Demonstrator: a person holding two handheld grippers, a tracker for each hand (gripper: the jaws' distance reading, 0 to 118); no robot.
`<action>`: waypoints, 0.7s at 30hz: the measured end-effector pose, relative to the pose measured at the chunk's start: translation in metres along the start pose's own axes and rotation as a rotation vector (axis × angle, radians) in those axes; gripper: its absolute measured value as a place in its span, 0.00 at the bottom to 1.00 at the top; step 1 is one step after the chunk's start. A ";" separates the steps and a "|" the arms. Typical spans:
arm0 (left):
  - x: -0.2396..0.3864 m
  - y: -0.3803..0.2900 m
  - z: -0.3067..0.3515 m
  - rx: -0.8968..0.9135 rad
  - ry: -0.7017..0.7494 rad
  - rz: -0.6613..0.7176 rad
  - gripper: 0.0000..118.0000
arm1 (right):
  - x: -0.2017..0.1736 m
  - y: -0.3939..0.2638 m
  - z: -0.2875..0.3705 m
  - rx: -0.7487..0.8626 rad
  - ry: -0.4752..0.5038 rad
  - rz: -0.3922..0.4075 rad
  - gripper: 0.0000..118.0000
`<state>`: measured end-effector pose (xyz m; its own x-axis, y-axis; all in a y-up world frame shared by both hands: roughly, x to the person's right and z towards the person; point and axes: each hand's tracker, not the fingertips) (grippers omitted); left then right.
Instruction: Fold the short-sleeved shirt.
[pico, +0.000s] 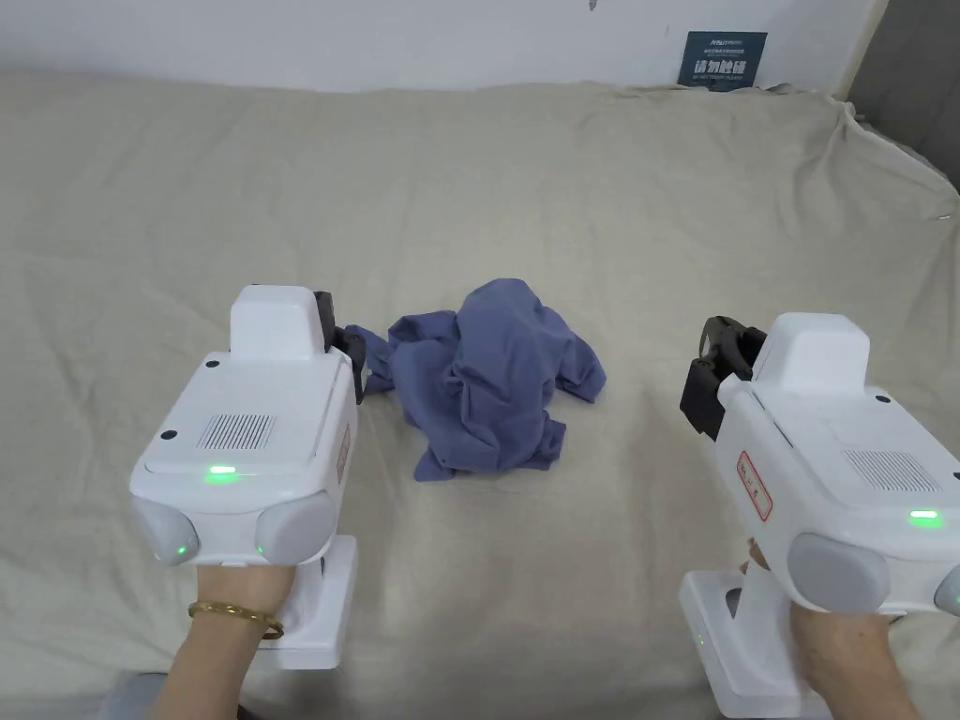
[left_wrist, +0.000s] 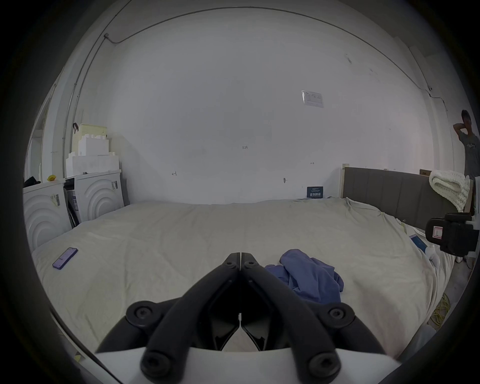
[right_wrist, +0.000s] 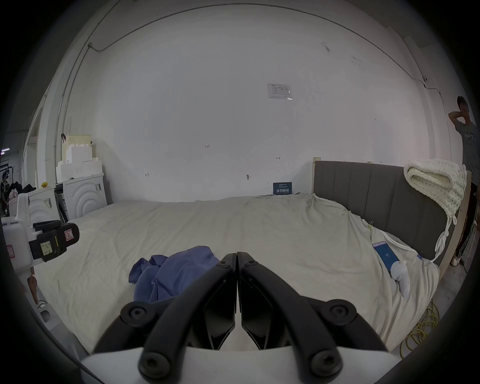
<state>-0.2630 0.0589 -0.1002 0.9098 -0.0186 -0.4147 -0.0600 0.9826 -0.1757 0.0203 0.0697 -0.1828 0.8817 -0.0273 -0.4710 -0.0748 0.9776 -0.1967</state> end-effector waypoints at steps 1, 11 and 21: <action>-0.001 0.000 -0.001 -0.004 -0.001 0.012 0.00 | 0.000 -0.001 0.000 -0.001 0.000 0.000 0.00; -0.003 -0.001 0.001 -0.023 0.007 0.036 0.00 | 0.000 0.001 0.000 -0.005 -0.001 -0.001 0.00; -0.008 -0.004 -0.005 -0.056 -0.001 0.058 0.00 | -0.003 0.008 -0.014 -0.017 0.014 0.018 0.00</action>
<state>-0.2726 0.0545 -0.1009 0.9044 0.0381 -0.4249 -0.1352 0.9703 -0.2008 0.0102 0.0749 -0.1955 0.8737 -0.0124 -0.4863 -0.0991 0.9742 -0.2028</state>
